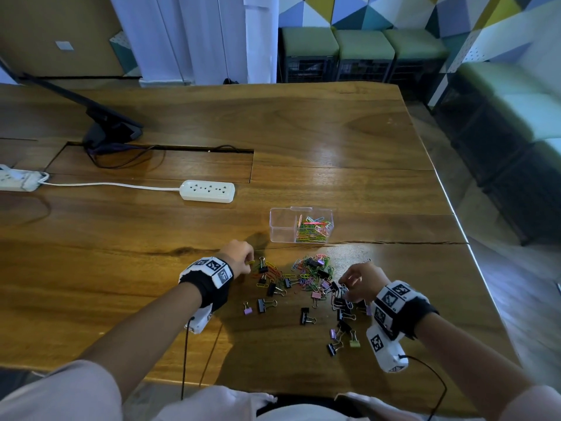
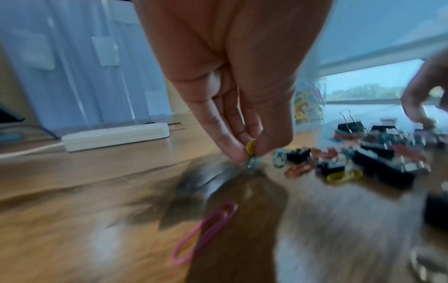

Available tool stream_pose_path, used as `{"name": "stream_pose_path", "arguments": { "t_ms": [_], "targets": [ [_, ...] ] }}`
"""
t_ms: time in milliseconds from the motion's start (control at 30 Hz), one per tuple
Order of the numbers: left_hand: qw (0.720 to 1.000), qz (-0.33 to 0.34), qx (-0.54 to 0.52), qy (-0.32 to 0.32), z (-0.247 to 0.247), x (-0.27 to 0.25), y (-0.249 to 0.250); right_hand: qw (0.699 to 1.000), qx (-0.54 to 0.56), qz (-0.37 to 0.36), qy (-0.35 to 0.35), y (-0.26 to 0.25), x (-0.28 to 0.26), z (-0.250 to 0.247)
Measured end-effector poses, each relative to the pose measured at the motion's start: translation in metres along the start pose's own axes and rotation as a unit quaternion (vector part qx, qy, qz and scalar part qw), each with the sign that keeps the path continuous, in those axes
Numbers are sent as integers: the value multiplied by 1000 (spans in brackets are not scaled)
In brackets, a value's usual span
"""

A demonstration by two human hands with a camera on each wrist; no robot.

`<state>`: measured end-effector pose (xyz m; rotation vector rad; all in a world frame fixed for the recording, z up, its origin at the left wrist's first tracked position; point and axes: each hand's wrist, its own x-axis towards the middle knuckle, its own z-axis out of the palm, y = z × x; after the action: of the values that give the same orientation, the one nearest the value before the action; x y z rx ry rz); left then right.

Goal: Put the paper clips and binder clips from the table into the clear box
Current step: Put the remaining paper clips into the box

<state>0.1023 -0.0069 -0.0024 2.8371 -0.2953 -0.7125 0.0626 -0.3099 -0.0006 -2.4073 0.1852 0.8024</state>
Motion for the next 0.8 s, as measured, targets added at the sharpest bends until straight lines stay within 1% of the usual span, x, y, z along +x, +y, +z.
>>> {"name": "stream_pose_path", "arguments": {
  "t_ms": [133,233,367,567,633,800],
  "targets": [
    [994,32,-88,60,-19,-2,14,998,-51,7,26,-5,0,6],
    [988,60,-105,97,-38,2,32,996,-81,18,44,-7,1,8],
    [981,87,-110,132,-62,13,58,994,-83,54,56,-10,5,11],
    [972,112,-140,149,-74,39,90,992,-78,87,49,-12,9,14],
    [973,108,-146,144,-71,48,98,992,-82,89,42,-13,9,14],
    [982,80,-120,122,-63,62,108,991,-108,77,28,-12,9,15]
  ]
}}
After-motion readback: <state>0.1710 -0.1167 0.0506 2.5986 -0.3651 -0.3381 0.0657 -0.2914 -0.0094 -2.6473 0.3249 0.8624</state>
